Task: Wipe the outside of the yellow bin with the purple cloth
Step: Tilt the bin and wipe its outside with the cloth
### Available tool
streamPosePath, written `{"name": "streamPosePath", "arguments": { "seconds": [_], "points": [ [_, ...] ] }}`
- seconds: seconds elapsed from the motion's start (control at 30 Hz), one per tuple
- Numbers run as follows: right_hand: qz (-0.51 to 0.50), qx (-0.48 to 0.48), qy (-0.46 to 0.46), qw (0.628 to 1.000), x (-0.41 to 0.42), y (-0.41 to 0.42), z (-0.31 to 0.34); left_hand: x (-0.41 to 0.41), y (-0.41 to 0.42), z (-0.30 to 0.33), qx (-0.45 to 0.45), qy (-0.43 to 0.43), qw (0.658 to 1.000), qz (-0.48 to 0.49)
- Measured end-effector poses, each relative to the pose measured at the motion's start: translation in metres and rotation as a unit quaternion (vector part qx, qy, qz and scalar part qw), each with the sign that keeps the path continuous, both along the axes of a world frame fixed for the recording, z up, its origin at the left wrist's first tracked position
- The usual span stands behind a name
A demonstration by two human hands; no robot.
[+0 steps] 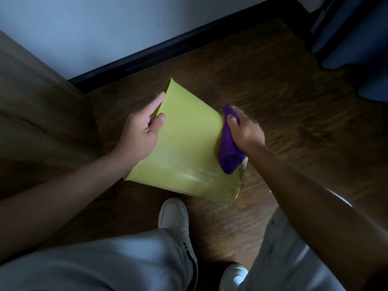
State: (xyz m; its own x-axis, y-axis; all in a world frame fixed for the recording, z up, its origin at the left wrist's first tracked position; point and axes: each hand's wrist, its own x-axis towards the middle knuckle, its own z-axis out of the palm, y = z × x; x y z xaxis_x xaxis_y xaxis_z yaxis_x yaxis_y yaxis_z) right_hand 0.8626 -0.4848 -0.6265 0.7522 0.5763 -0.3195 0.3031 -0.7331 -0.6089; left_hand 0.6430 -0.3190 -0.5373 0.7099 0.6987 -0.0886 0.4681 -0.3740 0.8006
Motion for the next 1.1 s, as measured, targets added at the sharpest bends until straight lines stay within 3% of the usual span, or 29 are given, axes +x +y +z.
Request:
{"name": "streamPosePath", "arguments": {
  "seconds": [0.1, 0.2, 0.37, 0.5, 0.6, 0.67, 0.73, 0.87, 1.0, 1.1],
  "points": [
    [-0.093, -0.013, 0.045, 0.995, 0.004, -0.013, -0.011, 0.005, -0.002, 0.003, -0.008, -0.006, 1.000, 0.000],
    [-0.198, 0.048, 0.082, 0.976, -0.006, -0.020, -0.012, 0.010, -0.005, 0.001, -0.022, -0.019, 1.000, 0.005],
    [-0.138, 0.058, 0.038, 0.988, -0.041, -0.025, -0.018, 0.012, -0.003, -0.001, -0.032, -0.028, 0.999, 0.007],
    [-0.211, 0.099, -0.002, 0.972, -0.034, -0.029, -0.034, 0.015, -0.003, 0.004, -0.030, -0.026, 0.999, 0.003],
    [-0.310, 0.046, 0.069, 0.947, -0.024, -0.042, -0.046, 0.014, -0.001, 0.006, -0.030, -0.027, 0.999, 0.003],
    [-0.334, 0.020, 0.059, 0.941, -0.020, -0.044, -0.043, 0.012, 0.004, 0.003, -0.025, -0.022, 0.999, 0.002],
    [-0.307, 0.080, -0.018, 0.948, -0.016, -0.036, -0.025, 0.012, 0.006, 0.000, -0.027, -0.029, 0.999, 0.003],
    [-0.150, 0.257, -0.110, 0.948, -0.030, -0.005, 0.040, 0.017, 0.005, 0.000, -0.047, -0.039, 0.998, -0.002],
    [0.009, 0.274, -0.154, 0.949, -0.087, 0.031, 0.064, 0.023, 0.004, -0.003, -0.035, -0.057, 0.998, 0.017],
    [0.046, 0.263, -0.157, 0.951, -0.123, 0.040, 0.048, 0.020, 0.009, -0.008, -0.032, -0.065, 0.996, 0.046]
  ]
}}
